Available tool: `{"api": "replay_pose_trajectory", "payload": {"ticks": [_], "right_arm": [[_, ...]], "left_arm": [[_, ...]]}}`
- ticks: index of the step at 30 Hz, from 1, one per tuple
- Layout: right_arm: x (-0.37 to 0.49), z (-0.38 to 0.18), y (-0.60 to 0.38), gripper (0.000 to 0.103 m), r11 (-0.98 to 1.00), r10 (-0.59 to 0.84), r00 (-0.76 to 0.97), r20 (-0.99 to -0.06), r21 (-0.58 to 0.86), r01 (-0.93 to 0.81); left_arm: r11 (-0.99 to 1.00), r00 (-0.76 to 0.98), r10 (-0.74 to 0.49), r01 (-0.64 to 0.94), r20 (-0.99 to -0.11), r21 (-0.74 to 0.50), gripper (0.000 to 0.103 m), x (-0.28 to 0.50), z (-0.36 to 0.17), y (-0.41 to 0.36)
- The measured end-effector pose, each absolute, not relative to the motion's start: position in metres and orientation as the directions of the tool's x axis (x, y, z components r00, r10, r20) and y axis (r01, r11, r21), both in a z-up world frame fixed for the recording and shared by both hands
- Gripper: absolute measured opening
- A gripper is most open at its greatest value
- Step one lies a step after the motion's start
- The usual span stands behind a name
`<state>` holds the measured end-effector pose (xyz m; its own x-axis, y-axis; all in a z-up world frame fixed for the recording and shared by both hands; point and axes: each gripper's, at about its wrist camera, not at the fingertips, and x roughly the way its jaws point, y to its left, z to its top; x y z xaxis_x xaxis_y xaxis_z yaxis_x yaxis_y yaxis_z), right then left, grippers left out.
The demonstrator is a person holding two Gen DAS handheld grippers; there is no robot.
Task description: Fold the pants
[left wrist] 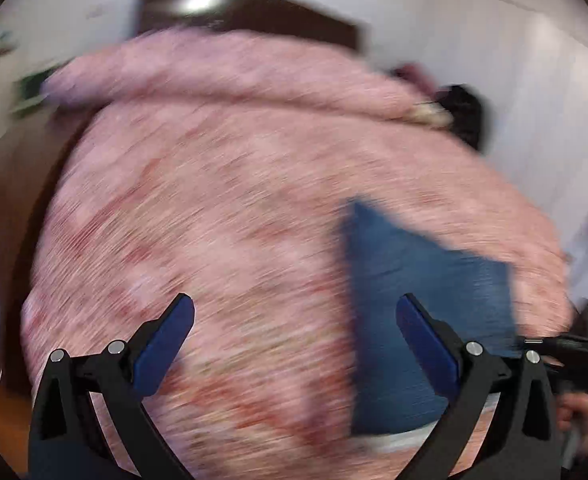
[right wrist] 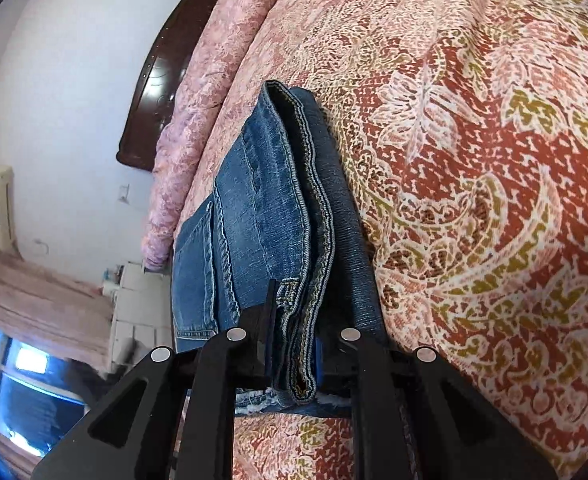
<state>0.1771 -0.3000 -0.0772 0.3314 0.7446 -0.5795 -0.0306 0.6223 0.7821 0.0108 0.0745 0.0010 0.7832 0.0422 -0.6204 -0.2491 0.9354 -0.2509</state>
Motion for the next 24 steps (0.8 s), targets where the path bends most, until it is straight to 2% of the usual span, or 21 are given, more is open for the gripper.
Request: {"api": "replay_pose_trajectory", "payload": {"ticks": [4, 7, 10, 11, 12, 18, 21, 24], "right_arm": [[0.177, -0.077, -0.299, 0.012, 0.621, 0.747, 0.328, -0.578, 0.783, -0.032], [0.177, -0.078, -0.301, 0.012, 0.620, 0.749, 0.325, -0.577, 0.784, -0.035], [0.178, -0.078, -0.302, 0.012, 0.622, 0.750, 0.323, -0.578, 0.782, -0.044], [0.179, -0.077, -0.300, 0.012, 0.629, 0.748, 0.316, -0.583, 0.776, -0.058], [0.178, -0.076, -0.298, 0.012, 0.635, 0.744, 0.316, -0.588, 0.770, -0.064], [0.178, -0.075, -0.294, 0.012, 0.632, 0.746, 0.312, -0.589, 0.773, -0.052], [0.179, -0.075, -0.294, 0.012, 0.630, 0.747, 0.312, -0.587, 0.775, -0.048], [0.180, -0.077, -0.296, 0.012, 0.629, 0.747, 0.311, -0.587, 0.776, -0.048]], "left_arm": [[0.947, 0.771, -0.223, 0.028, -0.597, -0.319, 0.101, 0.061, 0.023, 0.020], [0.927, 0.688, -0.319, 0.085, -0.651, -0.365, 0.101, 0.101, 0.000, -0.001], [0.908, 0.562, -0.337, -0.017, -0.755, -0.418, 0.101, 0.135, -0.052, 0.010], [0.901, 0.561, -0.348, -0.022, -0.751, -0.434, 0.101, 0.140, -0.061, 0.014], [0.906, 0.584, -0.338, -0.010, -0.738, -0.422, 0.101, 0.140, -0.061, 0.013], [0.968, 0.525, -0.193, -0.036, -0.829, -0.249, 0.101, 0.145, -0.050, -0.018], [0.962, 0.544, -0.213, -0.030, -0.812, -0.273, 0.101, 0.118, -0.036, -0.023], [0.969, 0.556, -0.193, -0.021, -0.809, -0.246, 0.101, 0.089, -0.029, -0.027]]}}
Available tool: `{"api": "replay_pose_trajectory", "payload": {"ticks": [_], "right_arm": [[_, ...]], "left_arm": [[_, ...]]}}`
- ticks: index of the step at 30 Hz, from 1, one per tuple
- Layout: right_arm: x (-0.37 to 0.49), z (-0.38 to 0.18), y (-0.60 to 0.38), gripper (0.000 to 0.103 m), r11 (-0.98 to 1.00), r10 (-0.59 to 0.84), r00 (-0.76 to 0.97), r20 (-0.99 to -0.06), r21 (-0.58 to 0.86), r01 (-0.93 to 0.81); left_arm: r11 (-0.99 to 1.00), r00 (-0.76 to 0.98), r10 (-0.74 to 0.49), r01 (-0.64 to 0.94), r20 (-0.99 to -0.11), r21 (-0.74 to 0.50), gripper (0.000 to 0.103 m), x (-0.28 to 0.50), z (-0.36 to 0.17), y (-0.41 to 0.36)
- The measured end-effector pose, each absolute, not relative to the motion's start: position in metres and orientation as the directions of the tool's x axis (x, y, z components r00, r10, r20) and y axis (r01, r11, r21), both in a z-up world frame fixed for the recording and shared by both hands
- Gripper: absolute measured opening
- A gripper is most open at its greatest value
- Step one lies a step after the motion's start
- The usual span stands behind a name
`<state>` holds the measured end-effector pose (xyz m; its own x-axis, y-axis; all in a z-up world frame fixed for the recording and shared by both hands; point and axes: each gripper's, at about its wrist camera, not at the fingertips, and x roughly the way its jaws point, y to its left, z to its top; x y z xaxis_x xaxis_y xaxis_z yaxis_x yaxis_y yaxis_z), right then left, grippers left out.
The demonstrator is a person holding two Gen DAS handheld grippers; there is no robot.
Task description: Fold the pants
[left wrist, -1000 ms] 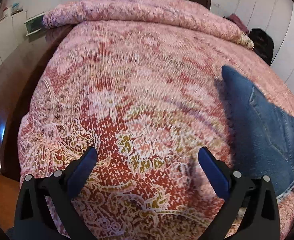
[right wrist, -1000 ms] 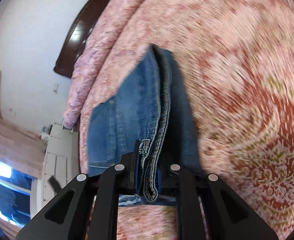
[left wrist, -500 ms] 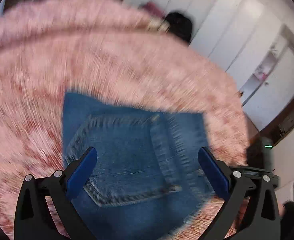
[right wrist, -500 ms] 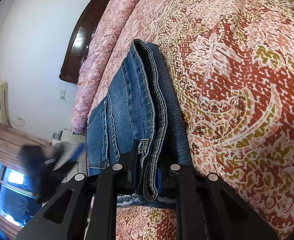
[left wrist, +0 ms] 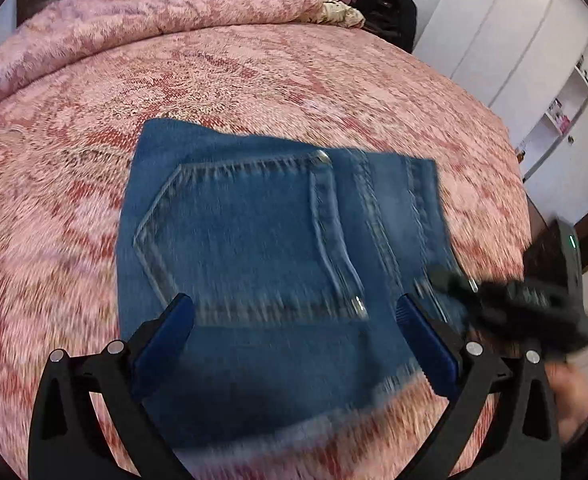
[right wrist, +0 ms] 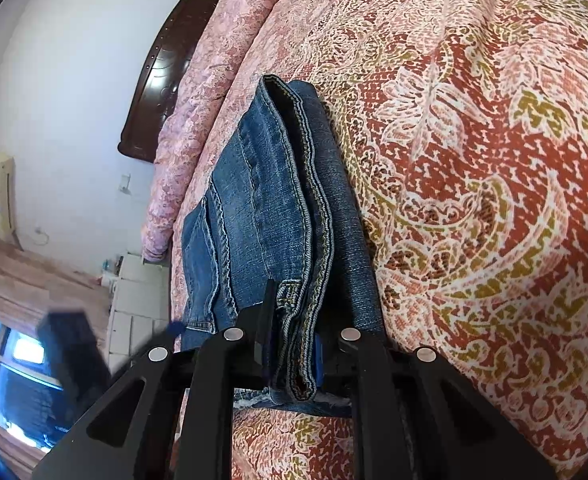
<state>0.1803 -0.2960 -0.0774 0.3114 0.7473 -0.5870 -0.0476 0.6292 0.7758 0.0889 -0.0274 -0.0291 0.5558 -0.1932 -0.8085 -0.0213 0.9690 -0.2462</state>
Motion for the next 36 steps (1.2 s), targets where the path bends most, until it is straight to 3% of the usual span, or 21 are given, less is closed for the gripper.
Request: {"api": "replay_pose_trajectory", "payload": {"ticks": [8, 10, 13, 16, 19, 24, 29, 30, 32, 36], "right_arm": [[0.182, -0.078, -0.300, 0.014, 0.631, 0.744, 0.303, -0.595, 0.775, -0.027], [0.182, -0.074, -0.306, 0.022, 0.628, 0.743, 0.279, -0.608, 0.778, 0.021], [0.169, -0.052, -0.328, 0.024, 0.678, 0.677, 0.295, -0.674, 0.728, 0.104], [0.164, -0.019, -0.337, 0.024, 0.719, 0.625, 0.394, -0.674, 0.693, 0.043], [0.190, 0.005, -0.309, 0.024, 0.710, 0.669, 0.386, -0.636, 0.699, -0.079], [0.243, 0.003, -0.240, 0.024, 0.734, 0.675, 0.311, -0.669, 0.651, -0.194], [0.276, -0.022, -0.211, 0.024, 0.759, 0.644, 0.308, -0.700, 0.634, -0.147], [0.281, -0.033, -0.213, 0.023, 0.758, 0.644, 0.298, -0.705, 0.641, -0.121], [0.288, -0.049, -0.218, 0.000, 0.770, 0.623, 0.304, -0.721, 0.635, -0.071], [0.285, -0.053, -0.228, 0.000, 0.733, 0.651, 0.305, -0.695, 0.680, -0.013]], "left_arm": [[0.989, 0.560, -0.125, 0.001, -0.819, -0.150, 0.101, 0.059, -0.052, -0.040], [0.988, 0.566, -0.122, -0.005, -0.815, -0.151, 0.101, 0.060, -0.054, -0.039], [0.986, 0.568, -0.131, -0.012, -0.813, -0.167, 0.101, 0.062, -0.052, -0.037], [0.985, 0.574, -0.133, -0.014, -0.808, -0.172, 0.101, 0.061, -0.052, -0.036], [0.986, 0.575, -0.129, -0.012, -0.808, -0.165, 0.101, 0.060, -0.053, -0.038], [0.984, 0.576, -0.135, -0.015, -0.806, -0.176, 0.101, 0.056, -0.054, -0.039], [0.984, 0.580, -0.138, -0.012, -0.803, -0.178, 0.101, 0.055, -0.055, -0.039], [0.984, 0.582, -0.140, -0.009, -0.801, -0.179, 0.101, 0.055, -0.055, -0.039], [0.983, 0.585, -0.147, -0.006, -0.797, -0.186, 0.101, 0.054, -0.055, -0.039], [0.980, 0.587, -0.153, -0.012, -0.795, -0.197, 0.101, 0.056, -0.055, -0.037]]}}
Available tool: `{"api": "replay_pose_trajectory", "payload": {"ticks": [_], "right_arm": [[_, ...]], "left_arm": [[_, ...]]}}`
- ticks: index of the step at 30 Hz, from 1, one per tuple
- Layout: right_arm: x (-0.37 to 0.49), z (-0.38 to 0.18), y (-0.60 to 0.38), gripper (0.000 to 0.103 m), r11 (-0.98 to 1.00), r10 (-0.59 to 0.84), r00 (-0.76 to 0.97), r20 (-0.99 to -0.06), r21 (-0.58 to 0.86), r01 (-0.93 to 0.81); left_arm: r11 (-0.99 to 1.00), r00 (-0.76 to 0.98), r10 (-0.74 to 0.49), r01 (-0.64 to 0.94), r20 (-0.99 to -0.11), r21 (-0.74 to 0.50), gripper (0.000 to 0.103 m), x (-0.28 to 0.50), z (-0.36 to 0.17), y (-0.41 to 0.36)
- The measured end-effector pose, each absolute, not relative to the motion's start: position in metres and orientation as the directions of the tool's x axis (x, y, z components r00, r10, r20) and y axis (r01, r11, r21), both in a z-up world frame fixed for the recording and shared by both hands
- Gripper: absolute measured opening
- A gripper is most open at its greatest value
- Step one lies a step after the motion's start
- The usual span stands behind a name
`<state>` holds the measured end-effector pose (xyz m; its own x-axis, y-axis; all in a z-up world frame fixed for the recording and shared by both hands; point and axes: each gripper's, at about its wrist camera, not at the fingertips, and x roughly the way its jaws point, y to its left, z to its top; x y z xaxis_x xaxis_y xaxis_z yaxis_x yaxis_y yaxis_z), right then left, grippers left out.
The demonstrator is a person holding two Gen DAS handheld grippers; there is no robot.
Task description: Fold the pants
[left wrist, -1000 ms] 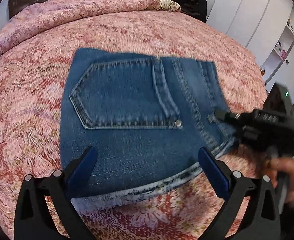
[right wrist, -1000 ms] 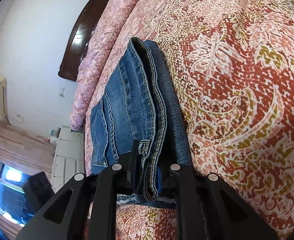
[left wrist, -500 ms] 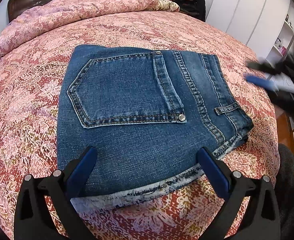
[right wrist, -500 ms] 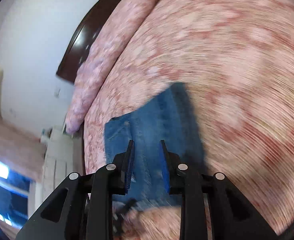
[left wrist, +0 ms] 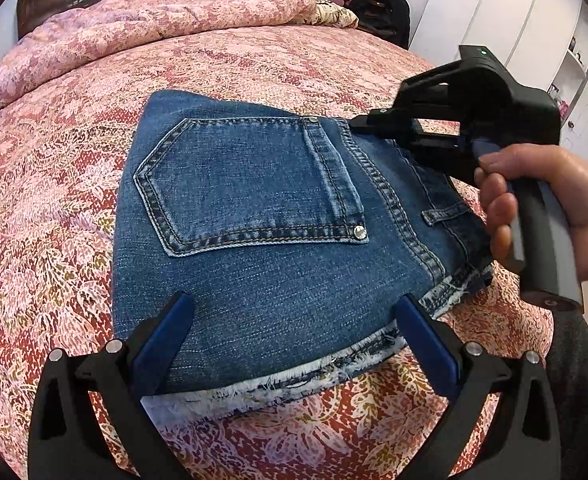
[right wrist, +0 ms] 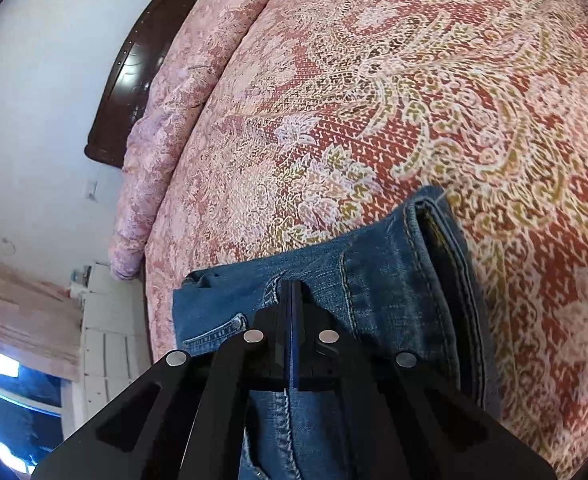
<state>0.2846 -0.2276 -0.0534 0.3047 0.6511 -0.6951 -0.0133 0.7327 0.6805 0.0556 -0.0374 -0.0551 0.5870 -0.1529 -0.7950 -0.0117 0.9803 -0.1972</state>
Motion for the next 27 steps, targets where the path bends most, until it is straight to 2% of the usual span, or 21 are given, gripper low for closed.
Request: {"api": "replay_pose_trajectory", "payload": {"ticks": [3, 6, 10, 12, 15, 16, 23, 27], "right_arm": [[0.271, -0.034, -0.228, 0.000, 0.780, 0.613, 0.280, -0.739, 0.623, -0.061], [0.243, -0.018, -0.237, 0.000, 0.742, 0.664, 0.253, -0.704, 0.662, -0.106], [0.202, 0.001, -0.263, 0.000, 0.750, 0.658, 0.269, -0.703, 0.641, -0.160], [0.185, 0.003, -0.284, 0.001, 0.739, 0.665, 0.283, -0.691, 0.662, -0.122], [0.172, -0.008, -0.307, 0.017, 0.759, 0.639, 0.270, -0.720, 0.648, -0.066], [0.169, -0.011, -0.312, 0.019, 0.759, 0.637, 0.270, -0.722, 0.649, -0.053], [0.163, -0.023, -0.321, 0.019, 0.724, 0.664, 0.279, -0.694, 0.690, -0.009], [0.161, -0.025, -0.320, 0.019, 0.746, 0.644, 0.272, -0.715, 0.666, -0.014]], "left_arm": [[0.981, 0.589, -0.151, -0.008, -0.794, -0.192, 0.101, 0.055, -0.057, -0.037], [0.980, 0.590, -0.155, -0.010, -0.792, -0.199, 0.101, 0.054, -0.057, -0.036], [0.980, 0.591, -0.161, -0.001, -0.790, -0.200, 0.101, 0.052, -0.055, -0.035], [0.976, 0.587, -0.173, -0.004, -0.791, -0.216, 0.101, 0.047, -0.053, -0.033], [0.980, 0.577, -0.166, 0.007, -0.799, -0.199, 0.101, 0.039, -0.049, -0.033], [0.981, 0.575, -0.161, 0.008, -0.802, -0.192, 0.101, 0.035, -0.049, -0.035], [0.987, 0.567, -0.140, 0.010, -0.812, -0.163, 0.101, 0.026, -0.048, -0.040], [0.987, 0.571, -0.136, 0.008, -0.810, -0.159, 0.101, 0.028, -0.050, -0.037]]}}
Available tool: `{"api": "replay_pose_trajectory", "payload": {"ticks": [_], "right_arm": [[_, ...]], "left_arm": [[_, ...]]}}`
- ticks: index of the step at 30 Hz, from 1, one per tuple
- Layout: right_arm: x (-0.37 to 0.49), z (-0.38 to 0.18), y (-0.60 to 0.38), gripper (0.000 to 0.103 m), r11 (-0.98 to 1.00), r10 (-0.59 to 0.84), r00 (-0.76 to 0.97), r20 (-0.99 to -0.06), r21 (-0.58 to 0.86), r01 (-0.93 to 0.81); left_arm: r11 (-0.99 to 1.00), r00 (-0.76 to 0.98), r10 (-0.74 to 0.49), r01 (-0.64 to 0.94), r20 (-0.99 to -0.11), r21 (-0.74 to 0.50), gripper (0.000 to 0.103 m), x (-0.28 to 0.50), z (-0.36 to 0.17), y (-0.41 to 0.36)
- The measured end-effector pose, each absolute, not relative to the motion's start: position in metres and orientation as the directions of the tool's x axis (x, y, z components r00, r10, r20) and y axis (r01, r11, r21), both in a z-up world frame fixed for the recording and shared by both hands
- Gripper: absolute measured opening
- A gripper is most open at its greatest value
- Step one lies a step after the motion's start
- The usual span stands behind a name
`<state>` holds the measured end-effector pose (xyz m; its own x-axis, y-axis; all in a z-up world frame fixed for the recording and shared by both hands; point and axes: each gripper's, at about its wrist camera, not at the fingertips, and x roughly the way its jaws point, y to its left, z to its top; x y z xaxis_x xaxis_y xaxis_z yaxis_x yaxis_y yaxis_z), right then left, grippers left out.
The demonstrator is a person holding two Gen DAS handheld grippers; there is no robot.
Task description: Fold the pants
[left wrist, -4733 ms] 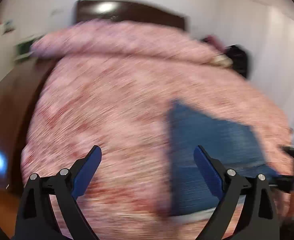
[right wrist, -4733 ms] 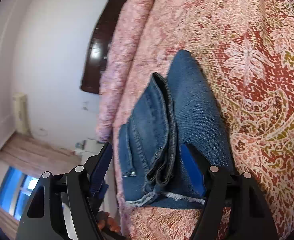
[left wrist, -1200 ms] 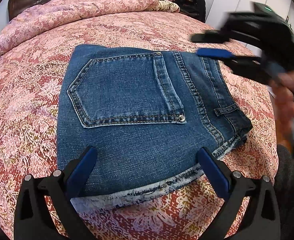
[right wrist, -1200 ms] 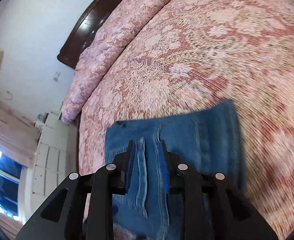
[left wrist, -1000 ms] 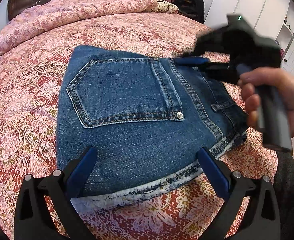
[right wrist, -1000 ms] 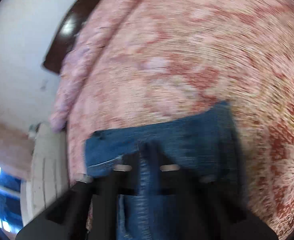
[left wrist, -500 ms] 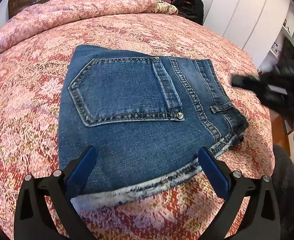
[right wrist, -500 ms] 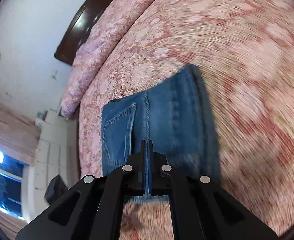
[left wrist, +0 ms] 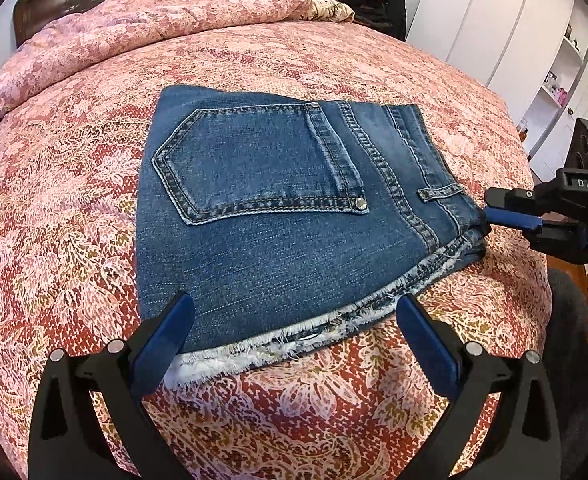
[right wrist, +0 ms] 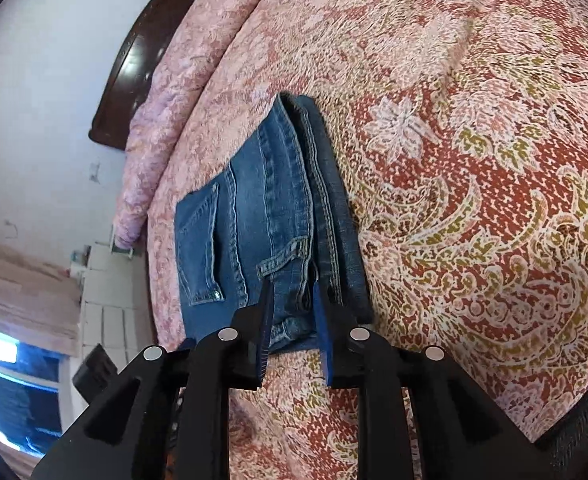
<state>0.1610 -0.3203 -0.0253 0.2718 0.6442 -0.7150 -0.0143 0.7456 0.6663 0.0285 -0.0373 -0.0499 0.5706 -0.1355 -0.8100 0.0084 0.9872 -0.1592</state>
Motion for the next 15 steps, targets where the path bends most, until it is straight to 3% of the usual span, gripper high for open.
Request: {"api": "replay_pose_trajectory", "payload": {"ticks": [6, 9, 15], "right_arm": [[0.161, -0.026, -0.320, 0.027, 0.736, 0.643, 0.278, -0.713, 0.676, 0.033], [0.158, -0.021, -0.329, 0.039, 0.754, 0.610, 0.321, -0.724, 0.655, 0.046], [0.155, -0.032, -0.333, 0.039, 0.728, 0.647, 0.294, -0.703, 0.685, 0.034]], "left_arm": [[0.985, 0.578, -0.149, 0.015, -0.803, -0.172, 0.101, 0.026, -0.051, -0.036], [0.987, 0.576, -0.143, 0.018, -0.805, -0.163, 0.101, 0.027, -0.053, -0.037], [0.987, 0.579, -0.141, 0.018, -0.803, -0.160, 0.101, 0.028, -0.054, -0.036]]}}
